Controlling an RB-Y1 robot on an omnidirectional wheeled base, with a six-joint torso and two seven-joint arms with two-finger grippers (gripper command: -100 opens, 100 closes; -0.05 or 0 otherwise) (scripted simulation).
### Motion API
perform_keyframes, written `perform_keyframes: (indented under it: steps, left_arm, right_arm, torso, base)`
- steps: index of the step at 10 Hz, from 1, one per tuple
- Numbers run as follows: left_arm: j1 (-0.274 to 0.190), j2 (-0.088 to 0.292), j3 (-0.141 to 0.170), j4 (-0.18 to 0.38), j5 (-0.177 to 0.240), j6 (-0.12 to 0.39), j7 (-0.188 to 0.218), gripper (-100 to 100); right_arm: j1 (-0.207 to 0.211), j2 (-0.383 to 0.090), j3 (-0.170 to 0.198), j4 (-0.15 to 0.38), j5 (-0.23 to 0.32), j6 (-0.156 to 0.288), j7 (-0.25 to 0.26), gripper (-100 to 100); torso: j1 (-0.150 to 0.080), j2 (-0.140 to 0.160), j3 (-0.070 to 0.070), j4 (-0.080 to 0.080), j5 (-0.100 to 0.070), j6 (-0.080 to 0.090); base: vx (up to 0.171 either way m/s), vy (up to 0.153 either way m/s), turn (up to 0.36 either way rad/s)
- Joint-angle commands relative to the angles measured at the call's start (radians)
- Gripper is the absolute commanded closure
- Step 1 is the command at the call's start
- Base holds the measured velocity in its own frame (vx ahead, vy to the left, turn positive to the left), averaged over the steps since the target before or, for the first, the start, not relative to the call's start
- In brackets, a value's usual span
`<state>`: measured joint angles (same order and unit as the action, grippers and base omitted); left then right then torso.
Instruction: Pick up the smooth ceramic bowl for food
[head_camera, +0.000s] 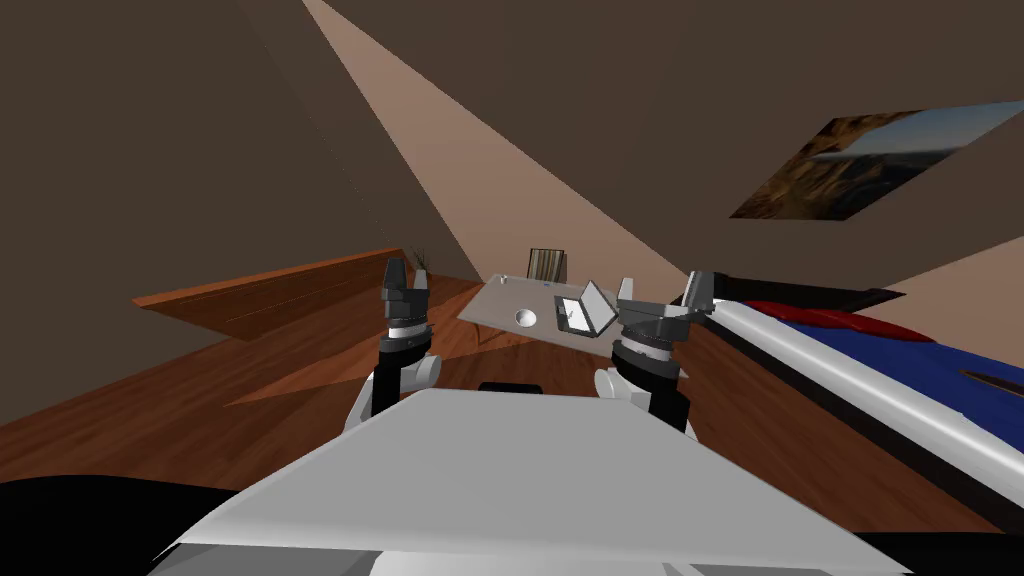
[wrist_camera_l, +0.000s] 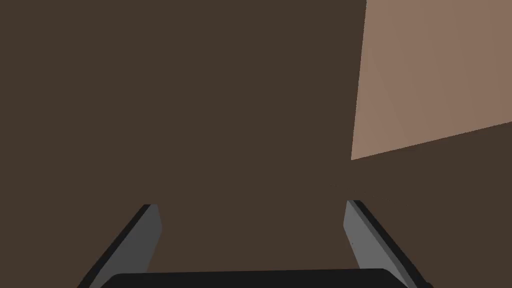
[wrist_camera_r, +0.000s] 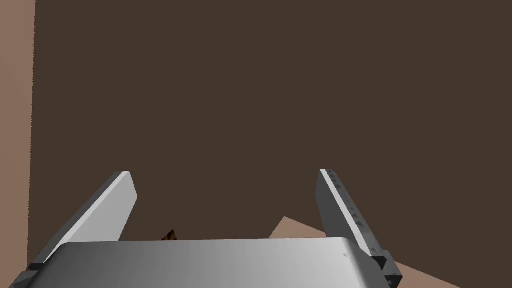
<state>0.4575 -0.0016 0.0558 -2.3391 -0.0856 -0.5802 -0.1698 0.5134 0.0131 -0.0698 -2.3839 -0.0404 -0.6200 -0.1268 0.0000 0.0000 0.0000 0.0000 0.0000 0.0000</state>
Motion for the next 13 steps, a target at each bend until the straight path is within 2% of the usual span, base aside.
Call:
perform_keyframes:
  steps: [1,4,8,9,11,12,13]
  left_arm:
    - [0.000,0.000,0.000,0.000,0.000,0.000,0.000,0]
    - [0.000,0.000,0.000,0.000,0.000,0.000,0.000,0]
    - [0.000,0.000,0.000,0.000,0.000,0.000,0.000,0]
    - [0.000,0.000,0.000,0.000,0.000,0.000,0.000,0]
    - [0.000,0.000,0.000,0.000,0.000,0.000,0.000,0]
    - [0.000,0.000,0.000,0.000,0.000,0.000,0.000,0]
    - [0.000,0.000,0.000,0.000,0.000,0.000,0.000,0]
  right_arm:
    - [-0.016,-0.048,0.007,0.022,0.005,0.011,0.023,-100]
    - [-0.048,-0.121,0.029,0.072,0.017,0.037,0.077,-100]
    - [-0.102,-0.232,0.083,0.175,0.043,0.092,0.181,-100]
    - [-0.102,-0.232,0.083,0.180,0.043,0.092,0.182,-100]
    - [-0.130,-0.293,0.118,0.242,0.059,0.128,0.244,-100]
    - [-0.130,-0.293,0.118,0.251,0.059,0.128,0.244,-100]
    - [-0.144,-0.324,0.138,0.277,0.068,0.148,0.277,-100]
  torso:
    - [0.000,0.000,0.000,0.000,0.000,0.000]
    - [0.007,0.000,0.000,0.000,0.002,-0.001]
    - [0.009,-0.003,-0.002,-0.001,0.002,-0.001]
    - [0.009,-0.004,-0.002,-0.001,0.002,0.000]
    - [0.006,-0.002,-0.001,0.000,0.001,0.000]
    - [0.008,-0.003,-0.002,-0.001,0.002,0.000]
    - [0.006,-0.003,-0.002,-0.001,0.002,0.000]
  base:
    - [0.006,0.041,0.174]
    - [-0.004,0.113,0.196]
    - [0.043,0.133,0.257]
    - [0.038,0.091,0.071]
    - [0.046,0.102,0.216]
    - [0.054,0.086,0.099]
    - [0.054,0.094,0.164]
